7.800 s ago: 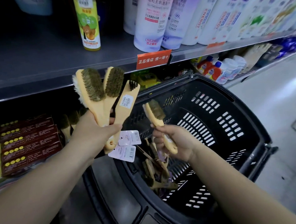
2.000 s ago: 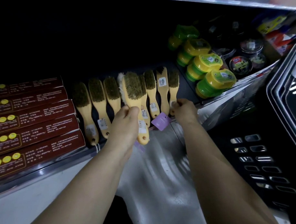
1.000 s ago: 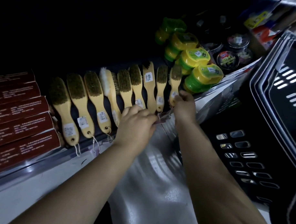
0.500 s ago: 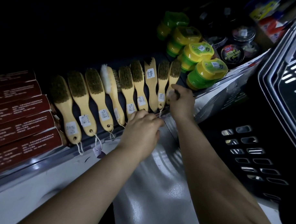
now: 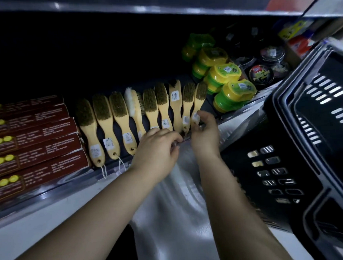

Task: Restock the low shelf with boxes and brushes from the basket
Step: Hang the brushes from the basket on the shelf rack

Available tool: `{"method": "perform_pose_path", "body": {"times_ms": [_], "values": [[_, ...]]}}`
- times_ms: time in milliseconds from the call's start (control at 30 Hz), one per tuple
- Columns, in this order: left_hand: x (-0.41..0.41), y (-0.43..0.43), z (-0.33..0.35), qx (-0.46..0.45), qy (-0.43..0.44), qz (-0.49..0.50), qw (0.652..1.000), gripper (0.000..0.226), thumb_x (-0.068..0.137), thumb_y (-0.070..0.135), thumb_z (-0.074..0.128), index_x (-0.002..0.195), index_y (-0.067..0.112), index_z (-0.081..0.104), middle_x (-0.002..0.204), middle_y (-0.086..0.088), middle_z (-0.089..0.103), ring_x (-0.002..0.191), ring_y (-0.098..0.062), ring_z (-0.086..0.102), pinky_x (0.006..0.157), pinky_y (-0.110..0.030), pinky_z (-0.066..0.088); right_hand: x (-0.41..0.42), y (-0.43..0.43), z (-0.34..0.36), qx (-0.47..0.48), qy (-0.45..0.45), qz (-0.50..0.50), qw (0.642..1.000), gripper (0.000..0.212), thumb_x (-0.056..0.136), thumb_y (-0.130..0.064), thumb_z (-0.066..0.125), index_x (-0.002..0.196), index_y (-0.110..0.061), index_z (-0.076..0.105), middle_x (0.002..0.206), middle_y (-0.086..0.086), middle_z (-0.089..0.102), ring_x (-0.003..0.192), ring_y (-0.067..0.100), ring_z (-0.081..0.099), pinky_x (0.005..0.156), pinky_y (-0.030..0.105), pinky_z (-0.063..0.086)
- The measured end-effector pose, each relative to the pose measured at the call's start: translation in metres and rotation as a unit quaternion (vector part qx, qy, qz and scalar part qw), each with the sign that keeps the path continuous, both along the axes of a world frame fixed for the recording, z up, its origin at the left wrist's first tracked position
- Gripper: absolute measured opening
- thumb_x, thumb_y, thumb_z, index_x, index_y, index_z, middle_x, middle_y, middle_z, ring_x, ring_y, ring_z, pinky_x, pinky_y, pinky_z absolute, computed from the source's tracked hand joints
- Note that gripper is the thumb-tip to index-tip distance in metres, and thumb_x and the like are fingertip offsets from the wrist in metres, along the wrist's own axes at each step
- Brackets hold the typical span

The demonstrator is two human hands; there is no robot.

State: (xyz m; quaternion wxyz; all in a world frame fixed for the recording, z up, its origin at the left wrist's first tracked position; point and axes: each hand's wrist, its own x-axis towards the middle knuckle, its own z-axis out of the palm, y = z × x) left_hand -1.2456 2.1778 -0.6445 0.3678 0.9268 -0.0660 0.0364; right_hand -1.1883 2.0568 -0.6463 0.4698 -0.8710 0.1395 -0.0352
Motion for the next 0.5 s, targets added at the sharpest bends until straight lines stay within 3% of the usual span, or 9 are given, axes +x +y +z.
{"method": "perform_pose_path", "body": {"times_ms": [100,200,267,367,500], "values": [[-0.001,0.012,0.037,-0.034,-0.015,0.024,0.999,0.019,0.088,0.017,0.057,0.104,0.022,0.067,0.101,0.009,0.064,0.103,-0.015,0.050,0.087,-0.028,0.041,-0.025,0.014,0.042,0.097,-0.026,0.000,0.995,0.027,0.093,-0.012,0.053,0.119,-0.021,0.051,0.118,-0.004,0.054,0.110,0.012,0.052,0.085,0.020,0.039],[-0.004,0.018,0.084,-0.040,-0.039,0.012,0.998,0.020,0.089,0.020,0.056,0.106,0.024,0.065,0.095,0.015,0.058,0.101,-0.011,0.052,0.085,-0.025,0.042,-0.040,0.017,0.101,0.144,-0.088,0.035,0.985,0.025,0.089,-0.008,0.058,0.105,-0.026,0.052,0.111,-0.004,0.057,0.107,0.014,0.055,0.091,0.026,0.044],[-0.007,0.016,0.119,-0.051,-0.064,-0.002,0.997,0.019,0.089,0.020,0.057,0.105,0.023,0.066,0.093,0.015,0.058,0.097,-0.011,0.054,0.082,-0.024,0.042,-0.046,0.006,0.140,0.114,-0.131,0.068,0.982,0.028,0.086,-0.007,0.061,0.102,-0.028,0.054,0.112,-0.004,0.058,0.104,0.009,0.056,0.093,0.025,0.045],[-0.012,0.001,0.166,-0.043,-0.098,-0.044,0.993,0.017,0.088,0.019,0.058,0.103,0.021,0.067,0.096,0.009,0.065,0.094,-0.011,0.056,0.078,-0.020,0.039,-0.054,-0.029,0.188,0.047,-0.152,0.117,0.980,0.030,0.084,-0.008,0.063,0.100,-0.033,0.056,0.108,-0.010,0.059,0.091,-0.009,0.053,0.083,0.011,0.042],[-0.012,-0.038,0.204,0.002,-0.098,-0.132,0.986,0.019,0.089,0.022,0.057,0.106,0.022,0.065,0.101,0.006,0.063,0.098,-0.013,0.055,0.082,-0.023,0.038,-0.065,-0.089,0.205,-0.075,-0.080,0.130,0.985,0.029,0.085,-0.004,0.059,0.103,-0.027,0.056,0.108,0.004,0.060,0.097,0.017,0.058,0.090,0.032,0.047]]}}
